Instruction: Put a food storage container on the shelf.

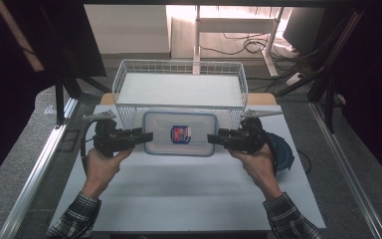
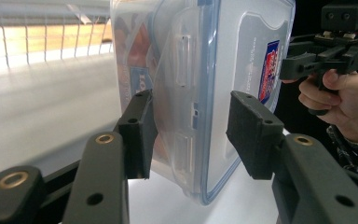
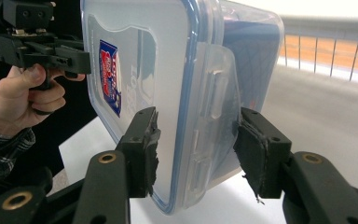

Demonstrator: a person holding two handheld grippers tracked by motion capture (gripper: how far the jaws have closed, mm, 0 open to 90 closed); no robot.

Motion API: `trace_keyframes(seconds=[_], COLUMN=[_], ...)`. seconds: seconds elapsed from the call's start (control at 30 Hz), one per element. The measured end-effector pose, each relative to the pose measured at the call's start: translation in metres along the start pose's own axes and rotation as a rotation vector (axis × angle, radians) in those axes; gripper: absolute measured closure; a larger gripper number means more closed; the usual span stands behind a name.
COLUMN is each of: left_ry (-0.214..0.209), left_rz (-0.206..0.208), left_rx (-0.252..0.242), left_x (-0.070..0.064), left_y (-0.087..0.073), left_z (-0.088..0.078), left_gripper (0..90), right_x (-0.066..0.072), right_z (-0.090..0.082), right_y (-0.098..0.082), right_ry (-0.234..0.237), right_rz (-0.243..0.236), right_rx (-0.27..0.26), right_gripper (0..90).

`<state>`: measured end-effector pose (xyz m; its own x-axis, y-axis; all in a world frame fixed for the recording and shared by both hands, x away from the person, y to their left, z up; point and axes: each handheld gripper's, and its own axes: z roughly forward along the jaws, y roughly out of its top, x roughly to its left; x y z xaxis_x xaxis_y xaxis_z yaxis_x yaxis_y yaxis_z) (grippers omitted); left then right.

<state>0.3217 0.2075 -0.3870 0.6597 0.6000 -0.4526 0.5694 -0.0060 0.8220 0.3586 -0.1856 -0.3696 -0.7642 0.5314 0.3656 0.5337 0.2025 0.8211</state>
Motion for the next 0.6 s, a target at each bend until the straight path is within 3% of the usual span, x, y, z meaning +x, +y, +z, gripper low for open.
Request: trace_keyframes(seconds=[0.13,0.4,0.6], left_ry=[-0.005,0.003,-0.002], left_rz=[-0.001,0.011,0.004], left_rx=[-0.018,-0.032,-0.050], left_x=[0.002,0.005,0.010], left_y=[0.016,0.050,0.067], left_z=[-0.002,-0.002,0.000], left_gripper=[52.4,52.5,52.5], right_x=[0.001,-0.006,-0.011], right_z=[-0.002,-0.003,-0.003], right_y=[0.018,0.049,0.068], right_ry=[-0.002,0.003,-0.001], right_rz=[-0.019,-0.018,-0.014], right_rx=[-0.013,-0.039,-0.057], right_gripper=[50.6,50.8,50.7])
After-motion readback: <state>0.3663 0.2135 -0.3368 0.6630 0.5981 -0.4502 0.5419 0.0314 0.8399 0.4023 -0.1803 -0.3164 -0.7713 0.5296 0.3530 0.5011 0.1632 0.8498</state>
